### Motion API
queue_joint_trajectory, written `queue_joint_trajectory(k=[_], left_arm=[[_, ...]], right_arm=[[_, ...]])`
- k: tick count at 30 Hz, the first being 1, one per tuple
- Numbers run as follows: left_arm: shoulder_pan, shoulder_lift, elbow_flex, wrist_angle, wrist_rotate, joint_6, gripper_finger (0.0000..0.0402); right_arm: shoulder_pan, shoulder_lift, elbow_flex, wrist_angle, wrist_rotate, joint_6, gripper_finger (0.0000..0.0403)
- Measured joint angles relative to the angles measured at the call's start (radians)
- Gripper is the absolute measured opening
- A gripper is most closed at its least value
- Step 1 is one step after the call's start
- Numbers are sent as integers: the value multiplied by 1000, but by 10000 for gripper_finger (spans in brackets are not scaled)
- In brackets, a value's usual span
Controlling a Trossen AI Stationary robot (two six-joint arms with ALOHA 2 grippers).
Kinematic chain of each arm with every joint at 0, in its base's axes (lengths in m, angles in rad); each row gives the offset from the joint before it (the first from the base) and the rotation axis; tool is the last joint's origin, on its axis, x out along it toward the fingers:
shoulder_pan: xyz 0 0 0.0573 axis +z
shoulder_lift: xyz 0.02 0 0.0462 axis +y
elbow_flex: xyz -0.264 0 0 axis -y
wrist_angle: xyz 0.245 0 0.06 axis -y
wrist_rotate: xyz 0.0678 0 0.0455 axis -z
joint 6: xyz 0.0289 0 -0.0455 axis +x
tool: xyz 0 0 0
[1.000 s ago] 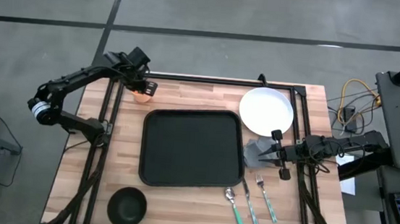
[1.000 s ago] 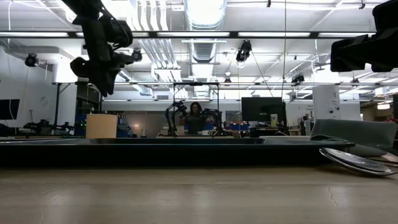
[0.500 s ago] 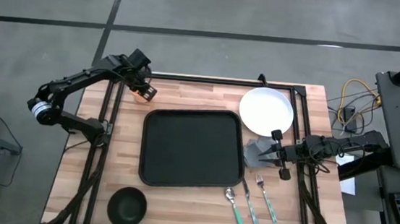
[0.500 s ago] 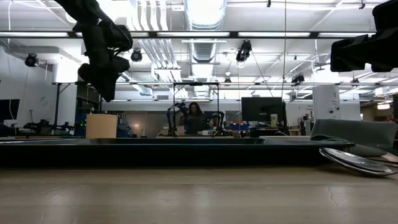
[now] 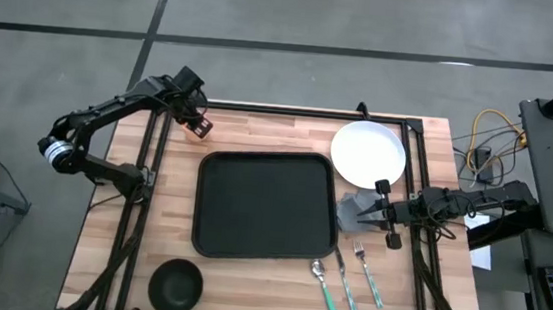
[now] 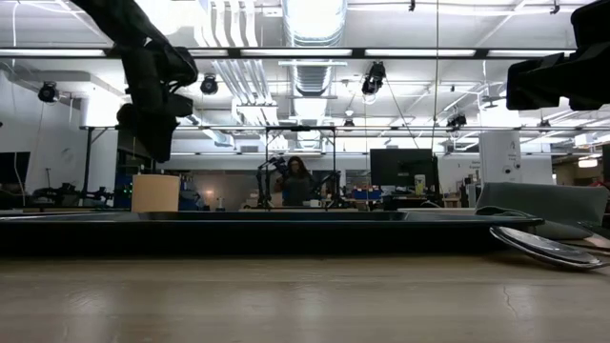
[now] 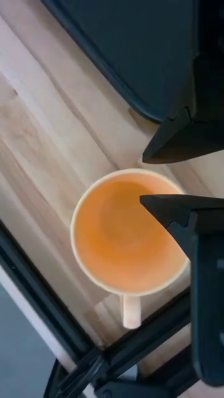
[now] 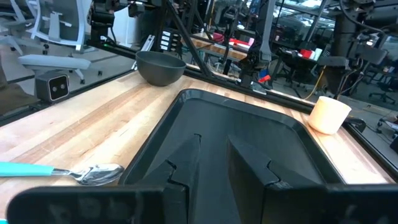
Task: Set up tray
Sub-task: Put the light orange mug on the top left of the black tray
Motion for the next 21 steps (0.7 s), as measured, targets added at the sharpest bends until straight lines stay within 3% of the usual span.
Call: queue_joint_trajectory(k=[21], left_arm=[[0,102,-56,47,4,17,71]], right_arm=[[0,0,0,0,0,0,68]])
